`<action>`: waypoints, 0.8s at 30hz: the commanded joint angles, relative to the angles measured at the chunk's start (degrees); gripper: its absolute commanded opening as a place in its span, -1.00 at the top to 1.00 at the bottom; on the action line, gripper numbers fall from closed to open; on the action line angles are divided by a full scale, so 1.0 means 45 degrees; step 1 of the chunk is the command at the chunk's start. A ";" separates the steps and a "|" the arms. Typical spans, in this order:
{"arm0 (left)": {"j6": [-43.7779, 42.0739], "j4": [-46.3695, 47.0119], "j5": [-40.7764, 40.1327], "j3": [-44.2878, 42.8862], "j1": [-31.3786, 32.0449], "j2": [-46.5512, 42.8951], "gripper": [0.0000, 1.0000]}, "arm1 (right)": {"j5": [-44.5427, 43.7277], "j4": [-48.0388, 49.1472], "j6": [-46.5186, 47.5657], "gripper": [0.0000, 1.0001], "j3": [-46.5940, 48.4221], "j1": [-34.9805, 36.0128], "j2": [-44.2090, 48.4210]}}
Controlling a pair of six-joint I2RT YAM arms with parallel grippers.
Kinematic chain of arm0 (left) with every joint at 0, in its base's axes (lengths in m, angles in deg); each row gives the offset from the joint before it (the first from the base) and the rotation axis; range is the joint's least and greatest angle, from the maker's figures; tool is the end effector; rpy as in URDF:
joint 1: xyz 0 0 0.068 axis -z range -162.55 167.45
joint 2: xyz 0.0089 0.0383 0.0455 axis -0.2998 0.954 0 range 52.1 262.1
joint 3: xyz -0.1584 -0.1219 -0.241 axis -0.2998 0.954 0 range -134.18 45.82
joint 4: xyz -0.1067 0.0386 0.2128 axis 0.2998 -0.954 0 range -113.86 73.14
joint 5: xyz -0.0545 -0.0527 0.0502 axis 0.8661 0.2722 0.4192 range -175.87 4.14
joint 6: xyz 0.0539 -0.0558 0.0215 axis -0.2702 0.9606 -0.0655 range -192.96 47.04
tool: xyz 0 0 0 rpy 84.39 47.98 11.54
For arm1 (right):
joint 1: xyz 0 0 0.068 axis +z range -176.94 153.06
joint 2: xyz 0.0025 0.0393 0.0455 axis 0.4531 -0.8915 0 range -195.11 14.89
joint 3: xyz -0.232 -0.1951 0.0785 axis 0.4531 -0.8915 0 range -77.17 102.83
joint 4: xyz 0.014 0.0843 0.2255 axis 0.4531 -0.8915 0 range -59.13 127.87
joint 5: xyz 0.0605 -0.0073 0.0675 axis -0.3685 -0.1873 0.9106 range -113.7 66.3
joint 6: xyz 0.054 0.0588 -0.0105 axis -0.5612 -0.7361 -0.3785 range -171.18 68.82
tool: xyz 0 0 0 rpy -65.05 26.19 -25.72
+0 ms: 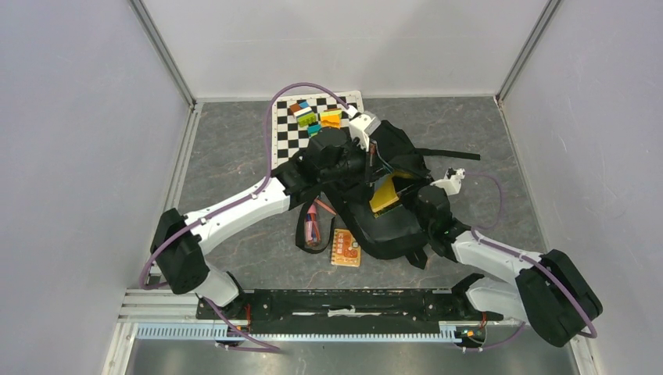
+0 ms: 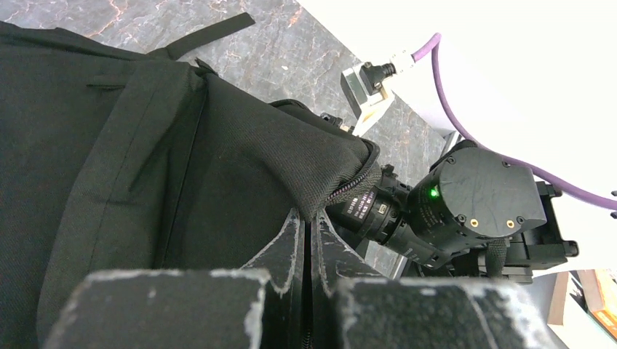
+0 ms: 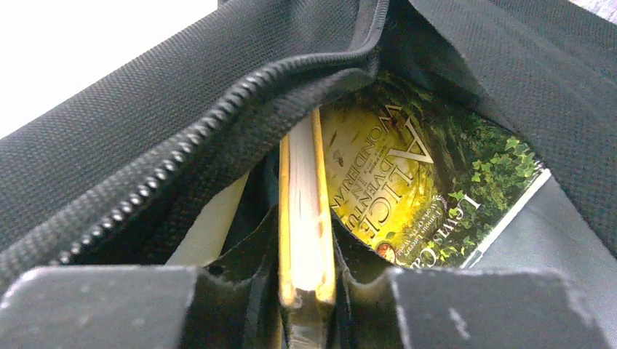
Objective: Pack the student bag
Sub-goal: Place the book in the student bag.
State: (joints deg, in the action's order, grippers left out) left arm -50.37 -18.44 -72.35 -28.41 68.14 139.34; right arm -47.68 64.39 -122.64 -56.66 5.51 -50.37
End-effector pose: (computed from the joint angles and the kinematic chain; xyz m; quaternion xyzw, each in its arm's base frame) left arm 0.2238 -0.2993 0.3912 0.2606 0.7447 -0.4372 0.4318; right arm 0.2040 0.0961 0.2335 0.3794 0.7064 0.3478 0.4859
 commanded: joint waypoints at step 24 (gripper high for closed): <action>0.0895 0.0411 -0.0216 0.0707 -0.0329 -0.1465 0.96 | -0.0406 -0.2184 0.2620 -0.75 -0.2000 0.0036 0.1673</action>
State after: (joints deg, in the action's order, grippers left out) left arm -45.76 -19.78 -74.25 -25.84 66.92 136.48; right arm -46.42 57.16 -111.78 -64.76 5.59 -46.52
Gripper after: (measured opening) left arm 0.044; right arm 0.867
